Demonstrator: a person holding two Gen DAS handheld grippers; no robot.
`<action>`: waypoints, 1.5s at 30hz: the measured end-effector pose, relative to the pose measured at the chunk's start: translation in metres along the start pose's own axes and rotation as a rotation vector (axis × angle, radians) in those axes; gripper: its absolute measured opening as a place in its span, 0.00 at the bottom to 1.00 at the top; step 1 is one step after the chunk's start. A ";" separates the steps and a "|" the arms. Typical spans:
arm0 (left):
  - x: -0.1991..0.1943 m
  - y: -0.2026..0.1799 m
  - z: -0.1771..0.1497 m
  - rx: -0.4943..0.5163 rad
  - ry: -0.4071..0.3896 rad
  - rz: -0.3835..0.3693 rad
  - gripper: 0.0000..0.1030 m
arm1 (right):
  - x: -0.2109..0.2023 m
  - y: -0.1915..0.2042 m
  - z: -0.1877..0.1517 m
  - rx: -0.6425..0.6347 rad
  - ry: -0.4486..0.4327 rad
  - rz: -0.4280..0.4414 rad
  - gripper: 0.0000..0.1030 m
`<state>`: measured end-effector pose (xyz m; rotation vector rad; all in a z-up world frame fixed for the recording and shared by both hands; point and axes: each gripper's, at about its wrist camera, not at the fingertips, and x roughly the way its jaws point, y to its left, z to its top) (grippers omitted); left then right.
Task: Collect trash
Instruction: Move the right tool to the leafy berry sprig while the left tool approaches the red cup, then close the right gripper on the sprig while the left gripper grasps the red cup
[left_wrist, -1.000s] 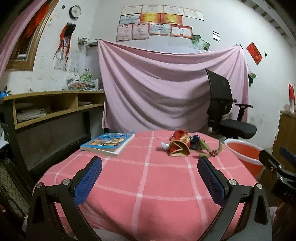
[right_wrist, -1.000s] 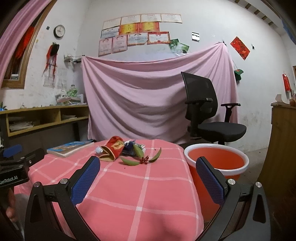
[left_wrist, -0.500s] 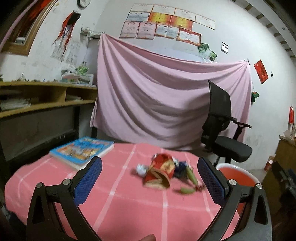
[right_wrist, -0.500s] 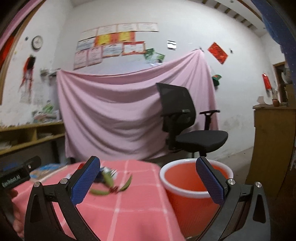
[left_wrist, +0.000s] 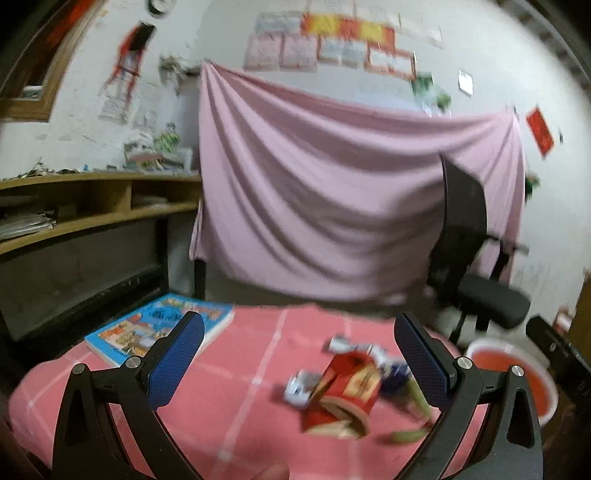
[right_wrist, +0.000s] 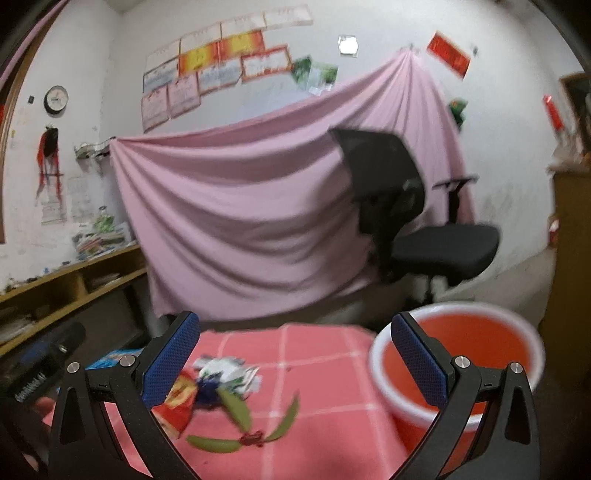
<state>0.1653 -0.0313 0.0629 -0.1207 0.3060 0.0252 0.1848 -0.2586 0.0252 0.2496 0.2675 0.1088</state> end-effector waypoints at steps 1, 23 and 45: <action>0.007 0.000 -0.005 0.015 0.030 -0.001 0.98 | 0.005 -0.001 -0.007 -0.007 0.022 0.023 1.00; 0.079 0.011 -0.046 -0.141 0.477 -0.204 0.62 | 0.058 0.008 -0.037 -0.096 0.412 0.076 0.44; 0.094 0.010 -0.043 -0.149 0.576 -0.305 0.46 | 0.076 0.016 -0.059 -0.113 0.622 0.138 0.45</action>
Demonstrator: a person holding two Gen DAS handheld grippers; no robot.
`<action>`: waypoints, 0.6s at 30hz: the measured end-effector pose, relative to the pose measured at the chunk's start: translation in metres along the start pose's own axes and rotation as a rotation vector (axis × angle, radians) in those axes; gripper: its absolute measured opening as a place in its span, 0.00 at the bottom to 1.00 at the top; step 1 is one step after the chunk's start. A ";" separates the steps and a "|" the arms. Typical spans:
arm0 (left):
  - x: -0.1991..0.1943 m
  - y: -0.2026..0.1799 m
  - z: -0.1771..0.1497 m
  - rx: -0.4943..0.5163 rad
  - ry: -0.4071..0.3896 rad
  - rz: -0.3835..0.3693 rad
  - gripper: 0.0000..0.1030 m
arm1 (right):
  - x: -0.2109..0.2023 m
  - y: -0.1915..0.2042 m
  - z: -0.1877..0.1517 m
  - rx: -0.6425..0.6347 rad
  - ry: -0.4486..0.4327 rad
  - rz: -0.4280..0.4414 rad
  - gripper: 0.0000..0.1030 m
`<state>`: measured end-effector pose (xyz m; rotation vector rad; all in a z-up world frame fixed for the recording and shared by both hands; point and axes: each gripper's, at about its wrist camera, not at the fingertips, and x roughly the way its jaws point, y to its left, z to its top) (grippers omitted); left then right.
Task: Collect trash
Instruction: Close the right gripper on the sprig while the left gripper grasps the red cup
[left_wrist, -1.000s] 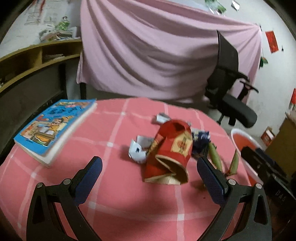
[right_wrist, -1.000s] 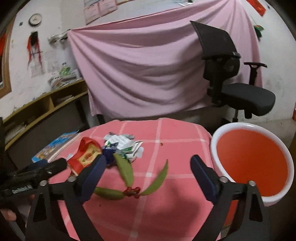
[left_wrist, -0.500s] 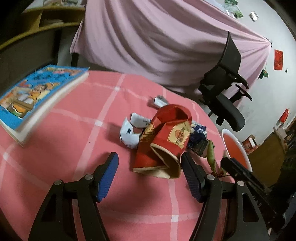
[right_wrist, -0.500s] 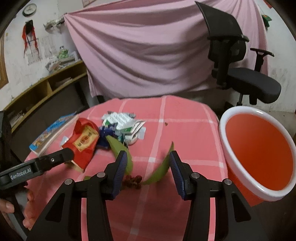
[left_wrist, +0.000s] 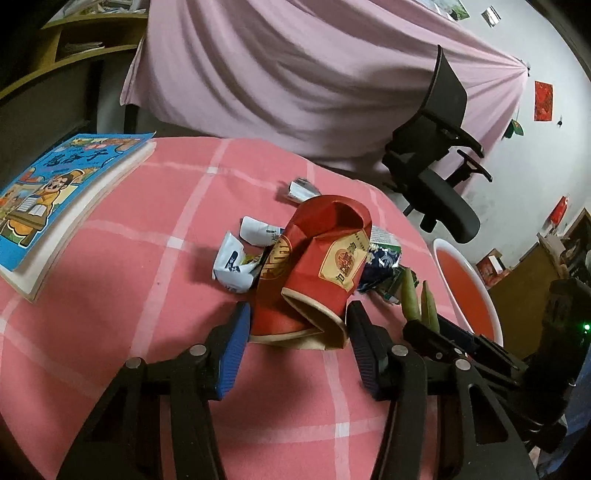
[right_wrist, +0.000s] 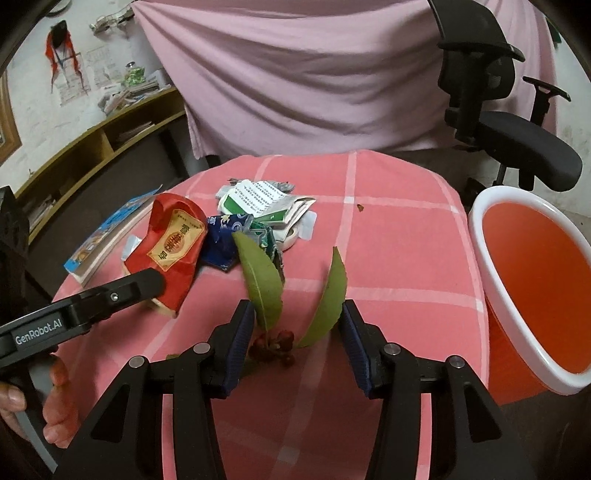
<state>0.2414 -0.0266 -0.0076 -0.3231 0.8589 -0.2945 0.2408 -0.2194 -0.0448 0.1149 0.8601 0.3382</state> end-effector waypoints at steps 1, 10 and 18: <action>0.000 0.001 0.000 -0.002 -0.001 0.000 0.45 | 0.001 0.000 0.000 0.002 0.005 0.000 0.45; -0.007 -0.004 -0.008 0.014 -0.033 0.005 0.42 | -0.002 0.011 -0.007 -0.046 0.021 -0.025 0.34; -0.016 -0.012 -0.024 0.047 -0.060 0.004 0.41 | -0.006 0.013 -0.009 -0.047 0.010 0.047 0.14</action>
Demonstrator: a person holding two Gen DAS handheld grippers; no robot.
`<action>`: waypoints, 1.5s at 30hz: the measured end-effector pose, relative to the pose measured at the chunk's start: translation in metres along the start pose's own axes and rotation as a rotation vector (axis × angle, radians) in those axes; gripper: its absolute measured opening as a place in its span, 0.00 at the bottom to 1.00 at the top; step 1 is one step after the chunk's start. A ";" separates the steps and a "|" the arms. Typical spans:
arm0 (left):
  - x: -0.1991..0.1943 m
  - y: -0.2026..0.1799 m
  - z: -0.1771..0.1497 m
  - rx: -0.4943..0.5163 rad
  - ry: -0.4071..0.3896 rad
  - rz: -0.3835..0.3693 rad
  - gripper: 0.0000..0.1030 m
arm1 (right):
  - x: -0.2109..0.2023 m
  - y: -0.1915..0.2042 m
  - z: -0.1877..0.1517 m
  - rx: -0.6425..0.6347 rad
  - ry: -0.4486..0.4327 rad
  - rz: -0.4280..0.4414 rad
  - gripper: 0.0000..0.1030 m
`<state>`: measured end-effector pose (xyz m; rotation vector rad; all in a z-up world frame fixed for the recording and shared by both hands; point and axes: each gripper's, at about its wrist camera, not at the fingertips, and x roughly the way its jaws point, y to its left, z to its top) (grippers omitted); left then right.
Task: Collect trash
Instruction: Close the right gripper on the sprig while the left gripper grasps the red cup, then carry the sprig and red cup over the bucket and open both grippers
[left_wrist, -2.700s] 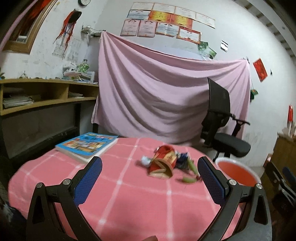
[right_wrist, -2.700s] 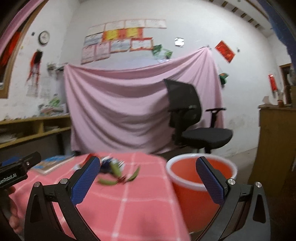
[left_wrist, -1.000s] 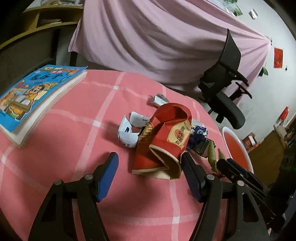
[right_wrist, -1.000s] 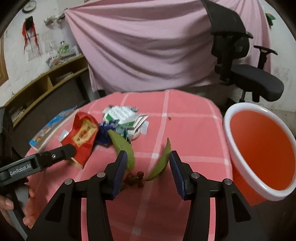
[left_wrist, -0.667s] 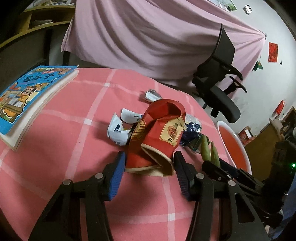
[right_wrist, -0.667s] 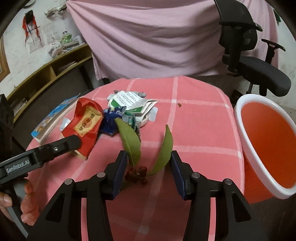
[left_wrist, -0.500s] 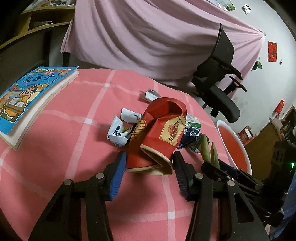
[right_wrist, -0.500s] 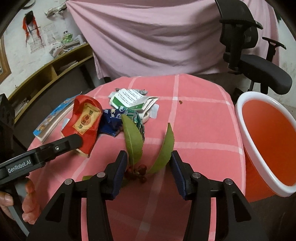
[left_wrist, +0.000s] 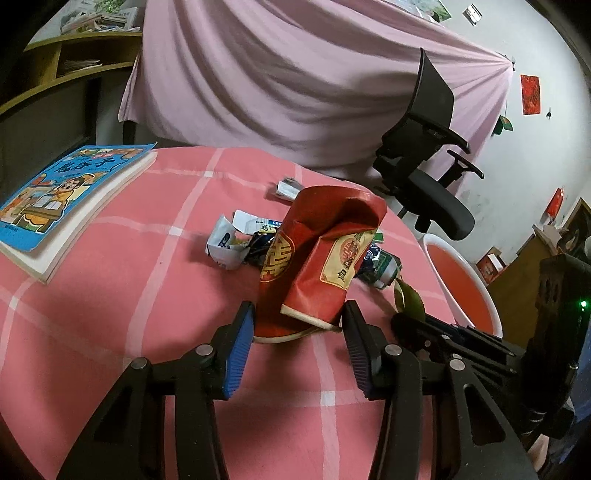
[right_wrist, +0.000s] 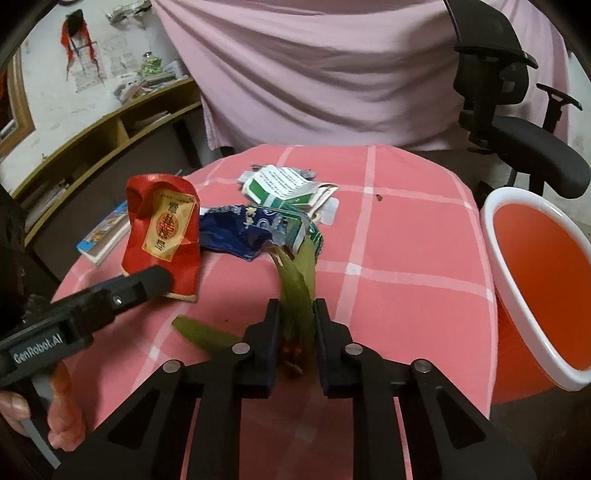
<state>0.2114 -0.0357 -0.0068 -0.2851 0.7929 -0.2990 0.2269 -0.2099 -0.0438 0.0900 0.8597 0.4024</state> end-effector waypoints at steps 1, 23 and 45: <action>0.000 0.000 -0.001 -0.002 -0.003 0.000 0.41 | 0.000 -0.001 0.000 0.003 -0.001 0.004 0.14; -0.037 -0.021 -0.018 0.030 -0.231 0.005 0.39 | -0.076 -0.005 -0.014 0.014 -0.443 0.020 0.11; 0.105 -0.192 0.035 0.305 -0.003 -0.149 0.39 | -0.101 -0.158 -0.038 0.520 -0.693 -0.304 0.11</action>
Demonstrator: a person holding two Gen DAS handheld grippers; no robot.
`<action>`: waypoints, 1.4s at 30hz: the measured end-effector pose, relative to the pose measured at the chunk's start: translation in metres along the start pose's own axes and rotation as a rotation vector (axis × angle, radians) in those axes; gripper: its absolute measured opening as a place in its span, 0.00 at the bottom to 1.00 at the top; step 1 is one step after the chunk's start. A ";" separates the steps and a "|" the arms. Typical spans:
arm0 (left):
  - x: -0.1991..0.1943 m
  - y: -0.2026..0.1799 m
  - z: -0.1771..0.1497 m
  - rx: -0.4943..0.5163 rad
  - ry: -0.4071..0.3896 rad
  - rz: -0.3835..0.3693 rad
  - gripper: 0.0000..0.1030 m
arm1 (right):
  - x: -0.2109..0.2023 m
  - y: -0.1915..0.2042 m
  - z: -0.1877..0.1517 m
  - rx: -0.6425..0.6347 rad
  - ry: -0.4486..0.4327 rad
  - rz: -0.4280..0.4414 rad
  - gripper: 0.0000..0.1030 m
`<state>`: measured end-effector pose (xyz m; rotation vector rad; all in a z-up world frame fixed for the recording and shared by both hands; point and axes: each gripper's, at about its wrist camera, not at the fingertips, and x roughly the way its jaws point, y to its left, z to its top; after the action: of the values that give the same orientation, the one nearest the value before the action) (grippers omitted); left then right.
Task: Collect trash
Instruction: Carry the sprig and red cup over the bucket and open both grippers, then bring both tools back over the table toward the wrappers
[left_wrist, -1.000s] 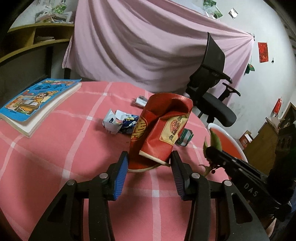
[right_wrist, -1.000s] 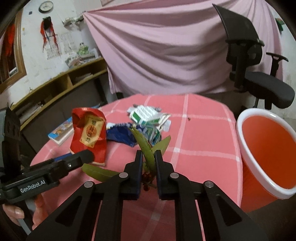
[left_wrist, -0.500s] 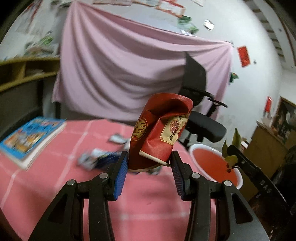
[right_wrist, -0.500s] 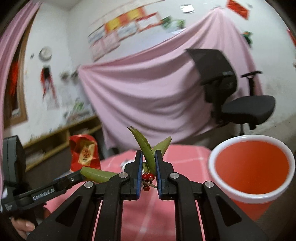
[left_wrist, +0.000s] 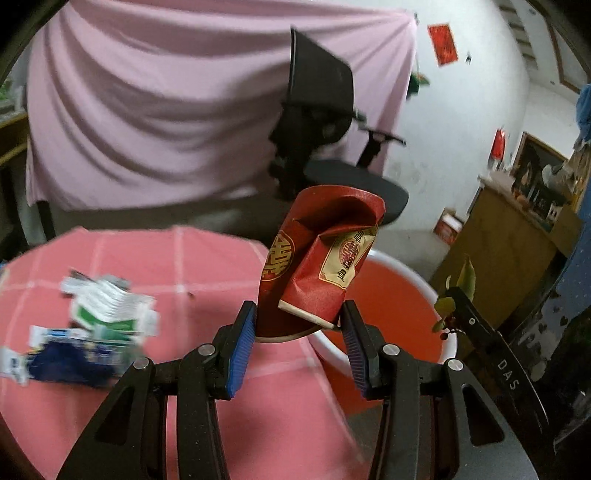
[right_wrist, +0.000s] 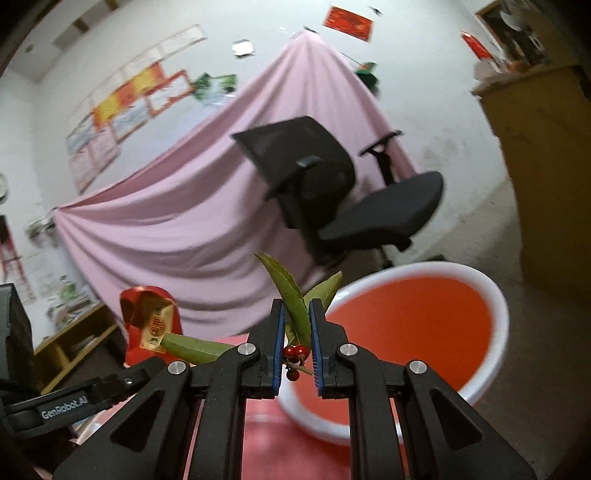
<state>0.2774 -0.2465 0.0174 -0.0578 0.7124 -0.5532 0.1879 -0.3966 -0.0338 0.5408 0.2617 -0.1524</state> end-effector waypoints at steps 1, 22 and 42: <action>0.008 -0.002 0.001 -0.001 0.016 0.006 0.39 | 0.002 -0.006 -0.001 0.008 0.017 -0.020 0.12; 0.050 -0.008 0.005 -0.033 0.132 -0.007 0.45 | 0.019 -0.042 -0.018 0.098 0.200 -0.174 0.31; -0.130 0.061 -0.038 -0.042 -0.270 0.185 0.87 | -0.056 0.063 -0.005 -0.189 -0.089 0.113 0.81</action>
<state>0.2008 -0.1248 0.0527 -0.1033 0.4597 -0.3448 0.1471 -0.3367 0.0085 0.3591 0.1563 -0.0410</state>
